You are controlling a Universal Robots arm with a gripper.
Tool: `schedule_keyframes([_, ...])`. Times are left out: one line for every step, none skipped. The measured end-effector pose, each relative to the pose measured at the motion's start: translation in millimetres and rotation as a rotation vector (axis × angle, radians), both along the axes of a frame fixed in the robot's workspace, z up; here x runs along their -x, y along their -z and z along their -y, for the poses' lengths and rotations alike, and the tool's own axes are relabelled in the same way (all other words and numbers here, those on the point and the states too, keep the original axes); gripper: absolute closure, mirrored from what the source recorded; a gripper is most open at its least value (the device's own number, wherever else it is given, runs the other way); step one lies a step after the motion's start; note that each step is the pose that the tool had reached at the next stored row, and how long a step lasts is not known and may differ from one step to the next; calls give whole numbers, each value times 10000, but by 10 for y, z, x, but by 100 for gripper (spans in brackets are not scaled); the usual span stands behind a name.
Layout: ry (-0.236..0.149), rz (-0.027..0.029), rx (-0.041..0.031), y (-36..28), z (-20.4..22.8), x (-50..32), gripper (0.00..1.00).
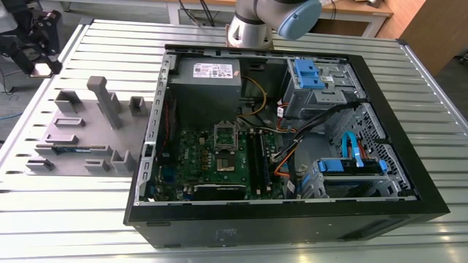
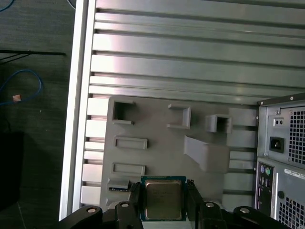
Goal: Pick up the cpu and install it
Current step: 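Pick up the cpu and move it towards the insertion slot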
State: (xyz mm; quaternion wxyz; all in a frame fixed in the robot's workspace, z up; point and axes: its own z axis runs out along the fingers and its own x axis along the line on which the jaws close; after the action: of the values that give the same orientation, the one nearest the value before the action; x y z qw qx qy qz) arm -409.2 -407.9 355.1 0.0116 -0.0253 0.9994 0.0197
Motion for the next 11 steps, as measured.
schedule_keyframes([1,2,-1,1,0,-6,53])
schedule_keyframes([1,1,-1,1,0,-13,53])
schedule_keyframes([0,1,-1,1,0,-20,53])
schedule_keyframes([1,2,-1,1,0,-26,53])
schedule_keyframes([0,1,-1,1,0,-33,53])
schedule_keyframes([0,1,-1,0,0,-40,53])
schedule_keyframes([0,1,-1,0,0,-46,53])
schedule_keyframes([0,1,-1,0,0,-53,53])
schedule_keyframes([1,1,0,0,0,-60,53])
schedule_keyframes([1,1,-1,1,0,-68,53])
schedule_keyframes([1,0,0,0,0,-75,53])
